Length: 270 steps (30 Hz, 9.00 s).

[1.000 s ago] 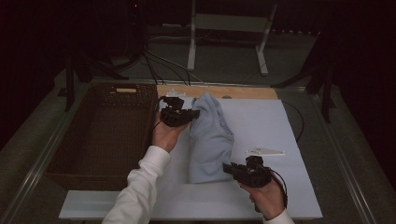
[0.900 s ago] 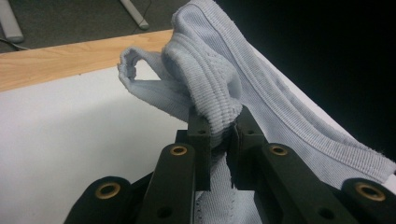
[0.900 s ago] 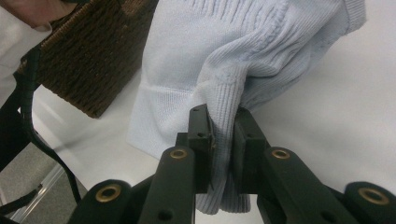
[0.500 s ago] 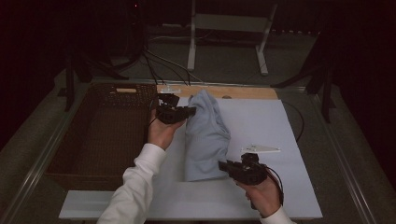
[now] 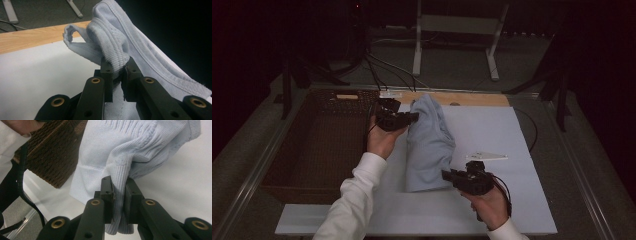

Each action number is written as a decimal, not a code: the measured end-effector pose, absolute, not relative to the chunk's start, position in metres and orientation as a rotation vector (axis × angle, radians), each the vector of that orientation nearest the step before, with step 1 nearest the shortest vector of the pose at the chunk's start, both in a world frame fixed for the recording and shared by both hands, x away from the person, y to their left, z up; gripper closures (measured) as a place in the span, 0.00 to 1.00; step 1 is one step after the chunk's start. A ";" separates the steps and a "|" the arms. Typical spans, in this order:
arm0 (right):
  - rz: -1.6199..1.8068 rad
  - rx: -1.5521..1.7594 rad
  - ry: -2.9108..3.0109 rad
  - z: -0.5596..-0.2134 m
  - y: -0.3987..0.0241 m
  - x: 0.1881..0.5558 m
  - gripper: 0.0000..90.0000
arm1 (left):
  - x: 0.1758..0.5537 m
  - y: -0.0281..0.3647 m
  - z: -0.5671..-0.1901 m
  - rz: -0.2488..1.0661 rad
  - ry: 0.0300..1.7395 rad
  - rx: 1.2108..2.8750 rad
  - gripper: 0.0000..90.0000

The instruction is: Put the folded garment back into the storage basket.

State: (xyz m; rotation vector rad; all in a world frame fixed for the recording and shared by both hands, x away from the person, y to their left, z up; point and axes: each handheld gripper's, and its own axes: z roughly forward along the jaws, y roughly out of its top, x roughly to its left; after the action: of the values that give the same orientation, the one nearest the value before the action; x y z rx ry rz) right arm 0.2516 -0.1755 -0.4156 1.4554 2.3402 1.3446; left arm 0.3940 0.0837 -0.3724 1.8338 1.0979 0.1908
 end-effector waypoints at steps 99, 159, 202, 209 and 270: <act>1.578 1.324 2.329 -0.342 -0.094 0.309 0.90 | 0.404 0.150 -0.310 0.283 1.084 1.706 0.91; 1.594 1.245 2.423 -0.344 -0.011 0.321 0.90 | 0.394 0.222 -0.305 0.367 1.170 1.656 0.91; 1.553 1.229 2.487 -0.366 0.029 0.315 0.90 | 0.385 0.265 -0.315 0.403 1.224 1.638 0.91; 1.549 1.228 2.492 -0.370 0.034 0.315 0.90 | 0.383 0.270 -0.316 0.413 1.233 1.635 0.91; 1.444 1.189 2.594 -0.389 0.096 0.313 0.90 | 0.373 0.307 -0.326 0.430 1.277 1.634 0.91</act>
State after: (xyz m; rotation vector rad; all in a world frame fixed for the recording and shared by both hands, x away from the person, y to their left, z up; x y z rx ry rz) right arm 0.3129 0.0960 -0.3886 1.1885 2.5940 1.4445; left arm 0.3727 0.3072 -0.3262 1.6342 1.2765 0.4298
